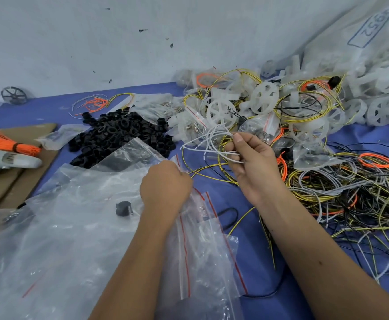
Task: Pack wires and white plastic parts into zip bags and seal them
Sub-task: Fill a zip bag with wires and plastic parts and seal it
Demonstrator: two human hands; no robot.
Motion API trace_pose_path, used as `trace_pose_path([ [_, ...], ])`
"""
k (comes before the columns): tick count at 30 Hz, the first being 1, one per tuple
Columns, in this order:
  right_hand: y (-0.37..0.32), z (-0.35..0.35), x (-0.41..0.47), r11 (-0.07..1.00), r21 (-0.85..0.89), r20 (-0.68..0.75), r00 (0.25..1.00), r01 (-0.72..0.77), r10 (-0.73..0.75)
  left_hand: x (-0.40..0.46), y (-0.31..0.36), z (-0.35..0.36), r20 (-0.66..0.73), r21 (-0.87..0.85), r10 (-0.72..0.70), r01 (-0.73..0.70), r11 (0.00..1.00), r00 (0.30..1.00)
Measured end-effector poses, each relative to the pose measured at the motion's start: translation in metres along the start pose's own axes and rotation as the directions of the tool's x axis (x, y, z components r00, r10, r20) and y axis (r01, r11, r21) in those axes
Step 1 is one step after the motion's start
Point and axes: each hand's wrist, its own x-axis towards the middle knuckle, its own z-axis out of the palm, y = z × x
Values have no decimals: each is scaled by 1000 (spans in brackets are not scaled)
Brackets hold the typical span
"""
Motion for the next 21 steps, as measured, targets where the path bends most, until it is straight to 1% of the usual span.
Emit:
trace_pose_path([
  [2,0,-2,1,999,30,-21,1000,-11,11,4,-3,-3,8,-165,18,-16,986,1000],
  [4,0,-5,3,1000,-8,-64,998,6,-7,6,-5,-6,25,-381,28,-16,924,999],
  [5,0,-6,4,996,-84,-94,995,25,-33,7,-5,-8,53,-502,28,3,865,998],
  [7,0,-8,4,960,-271,-135,986,62,-102,6,-4,-9,144,-707,33,80,702,989],
  [8,0,-9,4,940,-332,-135,982,78,-129,7,-3,-9,190,-765,41,122,632,981],
  [9,-1,-10,3,928,-362,-125,982,89,-143,8,-3,-8,228,-790,48,156,593,973],
  [11,-3,-10,3,914,-392,-87,985,106,-151,8,-2,-6,277,-786,54,194,587,959],
  [13,-4,-11,3,874,-465,-35,984,139,-175,9,-1,-6,284,-790,57,201,579,957],
  [15,-4,-13,3,790,-579,28,974,199,-224,9,0,-6,215,-805,61,142,576,975],
  [16,-3,-15,2,723,-648,65,963,239,-260,9,0,-7,154,-798,73,80,597,985],
  [18,-3,-19,3,528,-784,156,927,325,-340,8,-1,-8,20,-769,130,-68,636,991],
  [19,-3,-21,3,419,-836,199,908,354,-369,8,-1,-9,-36,-767,159,-129,629,987],
  [20,-3,-22,4,332,-871,223,892,364,-392,8,-2,-10,-83,-763,183,-181,621,980],
  [21,-4,-22,3,286,-888,226,882,361,-413,8,-2,-10,-121,-744,201,-223,630,972],
])
